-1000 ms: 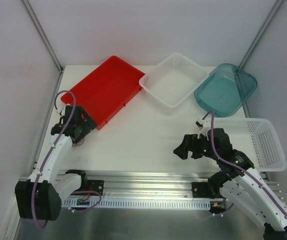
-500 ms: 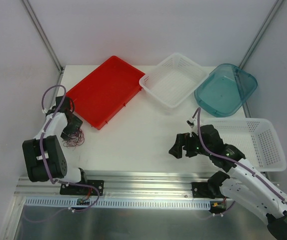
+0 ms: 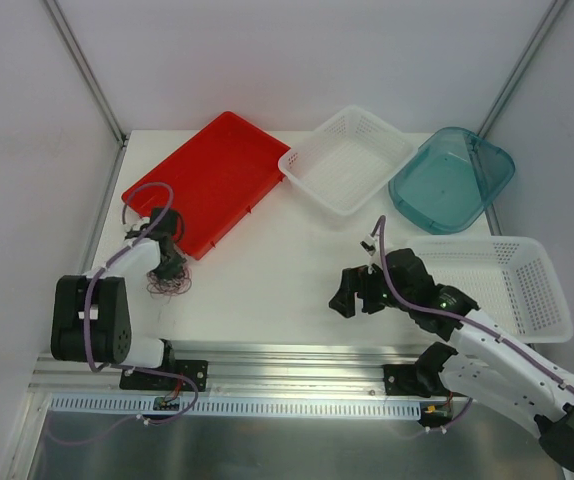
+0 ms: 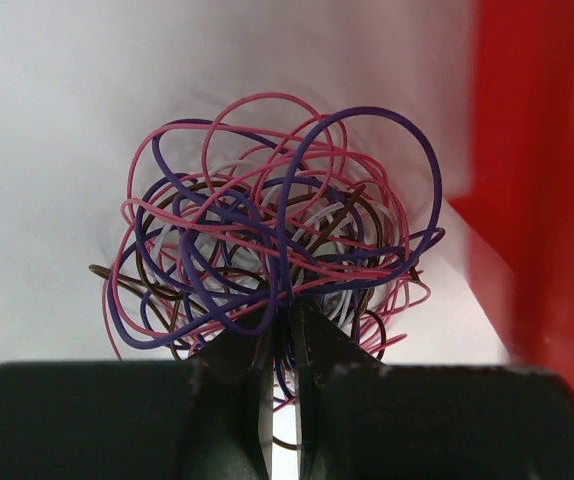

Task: Untangle the cables

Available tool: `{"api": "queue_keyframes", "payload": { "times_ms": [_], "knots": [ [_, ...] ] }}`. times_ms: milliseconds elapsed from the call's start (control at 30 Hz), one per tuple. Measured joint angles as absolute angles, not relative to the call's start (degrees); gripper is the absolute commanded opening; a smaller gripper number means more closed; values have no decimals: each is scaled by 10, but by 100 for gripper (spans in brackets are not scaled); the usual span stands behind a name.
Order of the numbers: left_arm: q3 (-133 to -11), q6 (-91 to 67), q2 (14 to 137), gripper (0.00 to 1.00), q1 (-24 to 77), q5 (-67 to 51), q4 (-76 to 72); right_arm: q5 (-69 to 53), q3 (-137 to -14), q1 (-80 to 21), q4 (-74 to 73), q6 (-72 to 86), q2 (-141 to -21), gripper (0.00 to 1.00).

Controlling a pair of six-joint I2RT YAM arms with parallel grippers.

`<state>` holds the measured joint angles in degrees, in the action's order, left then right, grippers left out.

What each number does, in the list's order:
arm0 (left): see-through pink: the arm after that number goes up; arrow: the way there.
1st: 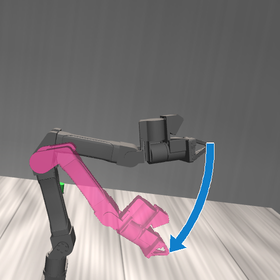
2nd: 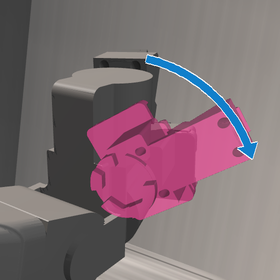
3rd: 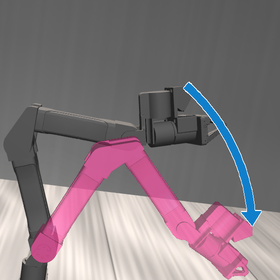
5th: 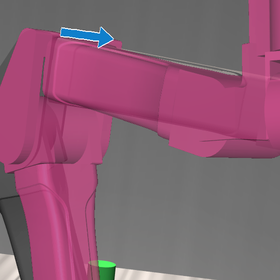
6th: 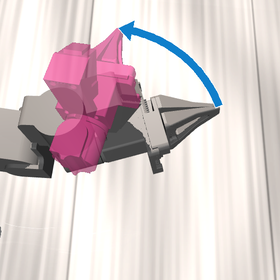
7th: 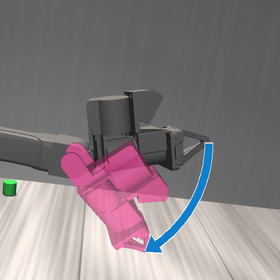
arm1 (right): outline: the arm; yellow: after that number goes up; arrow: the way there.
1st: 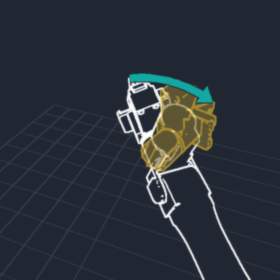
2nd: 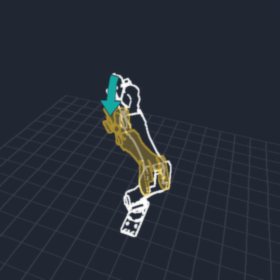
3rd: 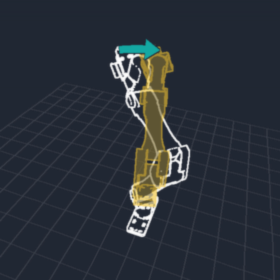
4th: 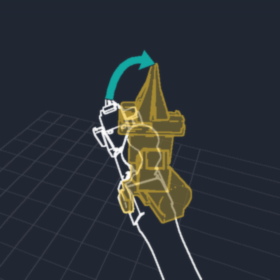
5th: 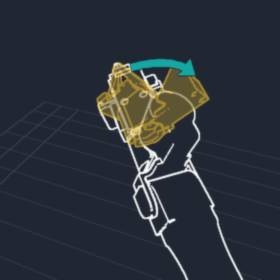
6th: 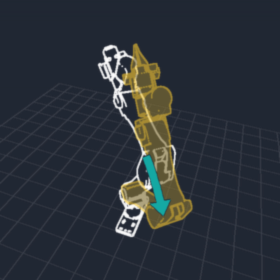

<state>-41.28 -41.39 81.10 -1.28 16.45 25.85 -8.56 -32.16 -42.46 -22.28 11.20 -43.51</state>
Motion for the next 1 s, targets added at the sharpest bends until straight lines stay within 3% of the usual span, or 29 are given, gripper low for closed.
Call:
{"api": "queue_keyframes", "payload": {
  "times_ms": [367,567,667,767,1000],
  "knots": [
    [-377,-460,759,0,341,137,259,-34,-321,-512,-180,122,-485,98],
    [-478,-454,844,1,488,125,276,11,-307,-538,-145,149,-510,99],
    [-536,-434,890,10,521,121,255,39,-295,-546,-139,165,-507,99],
    [-564,-419,917,25,528,110,233,72,-284,-547,-139,181,-481,99],
    [-558,-417,901,52,530,91,221,121,-267,-547,-138,208,-420,98]
  ]
}}
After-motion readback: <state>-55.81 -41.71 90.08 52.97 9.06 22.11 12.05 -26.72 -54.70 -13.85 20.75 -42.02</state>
